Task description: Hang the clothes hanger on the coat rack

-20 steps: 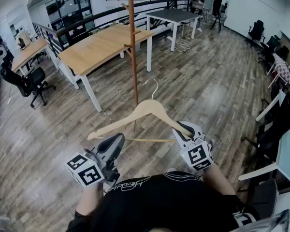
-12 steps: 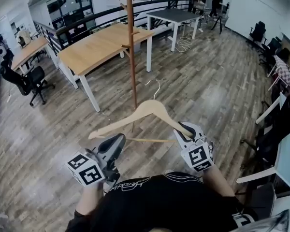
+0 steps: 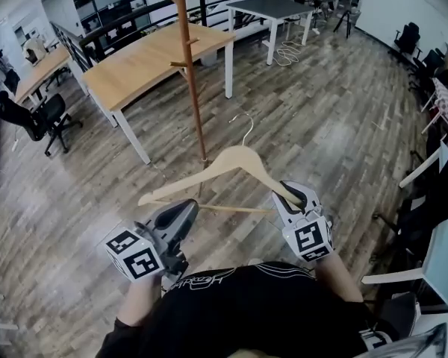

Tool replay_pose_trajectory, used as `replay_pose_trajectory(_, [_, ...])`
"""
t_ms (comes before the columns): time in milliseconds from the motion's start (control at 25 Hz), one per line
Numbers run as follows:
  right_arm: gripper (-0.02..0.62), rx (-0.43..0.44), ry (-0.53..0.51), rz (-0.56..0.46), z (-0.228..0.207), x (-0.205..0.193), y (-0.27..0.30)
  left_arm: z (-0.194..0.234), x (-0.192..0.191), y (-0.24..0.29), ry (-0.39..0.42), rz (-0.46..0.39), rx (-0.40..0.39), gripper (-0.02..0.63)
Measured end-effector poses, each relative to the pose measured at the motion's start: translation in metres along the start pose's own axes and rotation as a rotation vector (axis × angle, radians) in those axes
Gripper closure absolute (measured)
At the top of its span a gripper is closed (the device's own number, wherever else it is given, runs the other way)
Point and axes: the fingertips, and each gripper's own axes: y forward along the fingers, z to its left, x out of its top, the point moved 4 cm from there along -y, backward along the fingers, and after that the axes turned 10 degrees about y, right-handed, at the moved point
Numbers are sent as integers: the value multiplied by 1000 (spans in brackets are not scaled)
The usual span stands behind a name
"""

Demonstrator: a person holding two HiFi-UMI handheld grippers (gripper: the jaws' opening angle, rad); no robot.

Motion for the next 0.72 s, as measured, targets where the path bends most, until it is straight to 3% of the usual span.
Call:
replay_pose_trajectory(400, [477, -47, 11, 9, -119, -49, -5, -21, 3, 141, 33, 45, -58, 598])
replay_pose_trajectory(720, [477, -94, 34, 1, -186, -72, -16, -37, 5, 207, 74, 67, -90, 598])
